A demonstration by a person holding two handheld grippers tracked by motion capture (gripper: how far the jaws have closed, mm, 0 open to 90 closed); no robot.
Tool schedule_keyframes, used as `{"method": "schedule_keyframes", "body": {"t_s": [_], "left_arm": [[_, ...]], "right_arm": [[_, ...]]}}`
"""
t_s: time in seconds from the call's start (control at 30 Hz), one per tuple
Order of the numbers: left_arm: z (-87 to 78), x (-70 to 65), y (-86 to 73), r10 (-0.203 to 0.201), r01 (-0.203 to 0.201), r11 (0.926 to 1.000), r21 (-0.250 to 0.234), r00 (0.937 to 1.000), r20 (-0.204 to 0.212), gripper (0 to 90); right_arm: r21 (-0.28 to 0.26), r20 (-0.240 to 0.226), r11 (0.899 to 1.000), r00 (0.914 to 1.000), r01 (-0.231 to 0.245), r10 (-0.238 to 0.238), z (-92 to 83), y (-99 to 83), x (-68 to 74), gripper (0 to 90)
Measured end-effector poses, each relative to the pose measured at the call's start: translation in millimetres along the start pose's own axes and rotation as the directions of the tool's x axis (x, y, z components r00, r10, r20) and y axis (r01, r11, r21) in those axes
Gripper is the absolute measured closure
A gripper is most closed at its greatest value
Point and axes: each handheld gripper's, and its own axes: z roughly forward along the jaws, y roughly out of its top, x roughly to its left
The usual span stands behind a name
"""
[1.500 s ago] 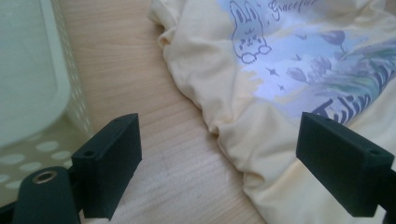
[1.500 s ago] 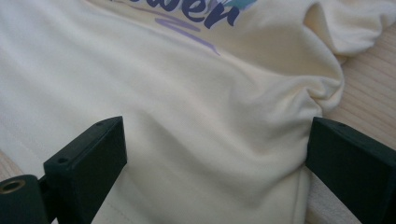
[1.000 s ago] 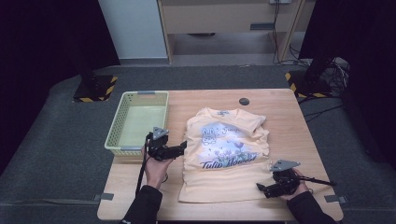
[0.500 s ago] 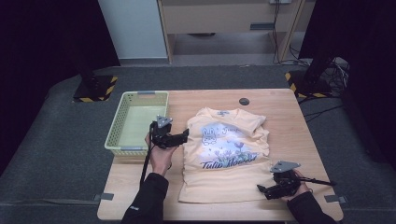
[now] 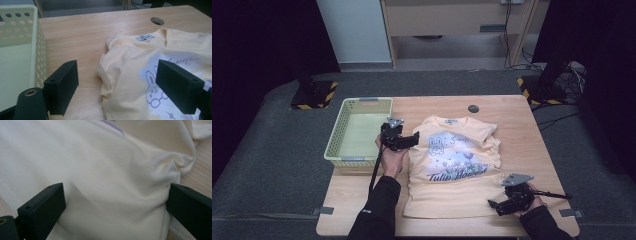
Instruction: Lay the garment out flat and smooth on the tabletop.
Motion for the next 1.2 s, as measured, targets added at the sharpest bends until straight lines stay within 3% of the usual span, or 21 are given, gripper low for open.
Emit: {"method": "schedule_keyframes", "body": {"t_s": [0.5, 0.67, 0.77, 0.9, 1.2], "left_arm": [[45.6, 12.1, -12.4, -0.039, 0.040, 0.9986, 0.035, 0.9986, -0.036, 22.1], [58.9, 21.5, -15.7, -0.094, 0.096, 0.9942, 0.047, 0.9946, -0.043, 26.2], [66.4, 21.5, -16.6, -0.068, 0.071, 0.9955, 0.062, 0.9960, -0.058, 26.9], [74.8, 22.1, -18.8, -0.077, 0.082, 0.9933, 0.082, 0.9954, -0.057, 29.6], [87.3, 22.1, -25.8, -0.083, 0.088, 0.9881, 0.126, 0.9955, -0.046, 46.5]], "right_arm": [[0.001, 0.000, 1.000, 1.0000, 0.001, -0.001, -0.4, -0.5, 0.0, 1.9], [0.001, 0.000, 1.000, 1.0000, 0.003, -0.003, -0.3, -0.5, 0.0, 1.8], [0.001, 0.000, 1.000, 1.0000, 0.003, -0.003, -0.2, -0.5, 0.0, 1.7], [0.002, 0.000, 1.000, 1.0000, 0.004, -0.004, -0.2, -0.5, -0.1, 1.7], [0.003, -0.003, 1.000, 1.0000, 0.006, -0.006, -0.2, -0.4, -0.2, 1.7]]}}
